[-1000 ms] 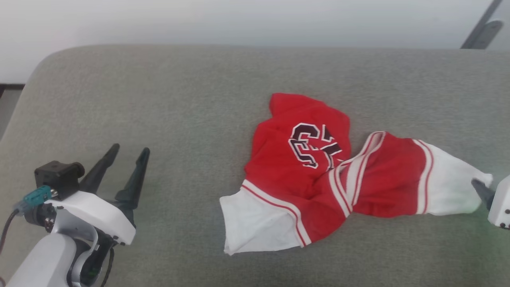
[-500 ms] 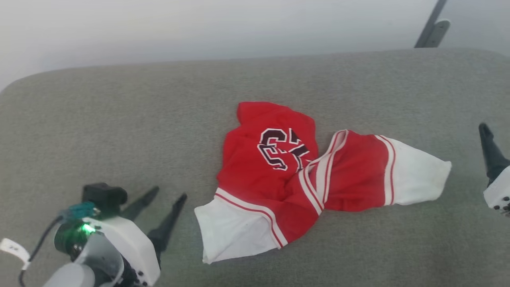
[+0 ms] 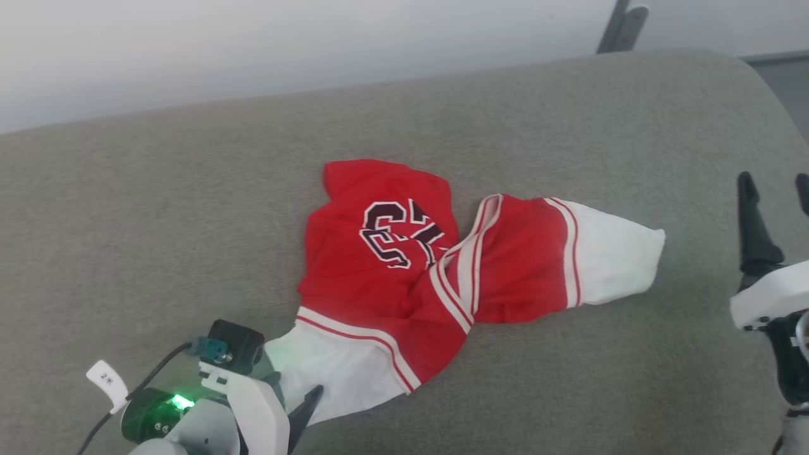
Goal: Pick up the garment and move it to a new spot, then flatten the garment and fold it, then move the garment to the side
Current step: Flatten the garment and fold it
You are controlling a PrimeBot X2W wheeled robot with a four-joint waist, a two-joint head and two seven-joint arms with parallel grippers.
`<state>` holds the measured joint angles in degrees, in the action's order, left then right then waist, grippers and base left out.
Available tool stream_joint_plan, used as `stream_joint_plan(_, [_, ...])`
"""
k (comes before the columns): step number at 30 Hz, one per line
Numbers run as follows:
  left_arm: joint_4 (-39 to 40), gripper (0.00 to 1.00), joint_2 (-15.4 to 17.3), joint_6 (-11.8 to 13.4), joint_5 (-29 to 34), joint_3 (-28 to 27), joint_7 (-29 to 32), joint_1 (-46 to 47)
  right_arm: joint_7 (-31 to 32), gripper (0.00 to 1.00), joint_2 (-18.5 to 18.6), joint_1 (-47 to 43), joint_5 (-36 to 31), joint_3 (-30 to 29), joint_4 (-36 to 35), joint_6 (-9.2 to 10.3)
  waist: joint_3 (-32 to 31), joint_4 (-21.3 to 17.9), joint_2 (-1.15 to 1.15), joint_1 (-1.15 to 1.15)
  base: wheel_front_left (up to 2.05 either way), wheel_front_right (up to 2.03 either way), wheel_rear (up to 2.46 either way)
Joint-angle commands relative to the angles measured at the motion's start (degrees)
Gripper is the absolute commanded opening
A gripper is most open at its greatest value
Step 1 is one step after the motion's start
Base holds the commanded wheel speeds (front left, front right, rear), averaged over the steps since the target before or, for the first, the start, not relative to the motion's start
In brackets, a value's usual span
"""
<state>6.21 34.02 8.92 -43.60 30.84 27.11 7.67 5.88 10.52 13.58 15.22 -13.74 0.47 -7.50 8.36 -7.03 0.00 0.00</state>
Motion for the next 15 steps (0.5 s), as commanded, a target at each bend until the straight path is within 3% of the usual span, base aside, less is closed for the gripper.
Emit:
stream_joint_plan(1, [-1.2, 1.0, 0.0, 0.6, 0.7, 0.8, 1.5, 1.3, 0.1, 1.0, -0.7, 0.1, -0.2, 0.7, 0.0, 0.02, 0.8, -1.5, 0.0, 0.0, 0.0, 0.0, 0.0])
stream_joint_plan(8, [-7.9, 1.0, -0.6, 1.7, 4.7, 4.9, 6.0, 4.8, -0.5, 1.0, -1.5, 1.5, 0.4, 3.6, 0.9, 0.02, 2.8, -4.5, 0.0, 0.0, 0.0, 0.0, 0.0])
stream_joint_plan(13, [-13.4, 0.98, -1.3, 0.7, 9.0, 8.6, 7.3, 7.6, -1.1, 1.0, -1.4, 2.2, 1.0, 4.5, 1.6, 0.02, 3.7, -5.4, 0.0, 0.0, 0.0, 0.0, 0.0])
stream_joint_plan(14, [-14.4, 0.76, -1.6, 0.7, 9.7, 9.3, 7.4, 8.1, -1.2, 1.0, -1.3, 2.2, 1.1, 4.6, 1.8, 0.02, 3.8, -5.5, 0.0, 0.0, 0.0, 0.0, 0.0])
stream_joint_plan(15, [-15.3, 0.39, -1.8, 0.4, 10.3, 9.9, 7.6, 8.5, -1.4, 1.0, -1.3, 2.3, 1.3, 4.6, 2.0, 0.02, 3.8, -5.5, 0.0, 0.0, 0.0, 0.0, 0.0])
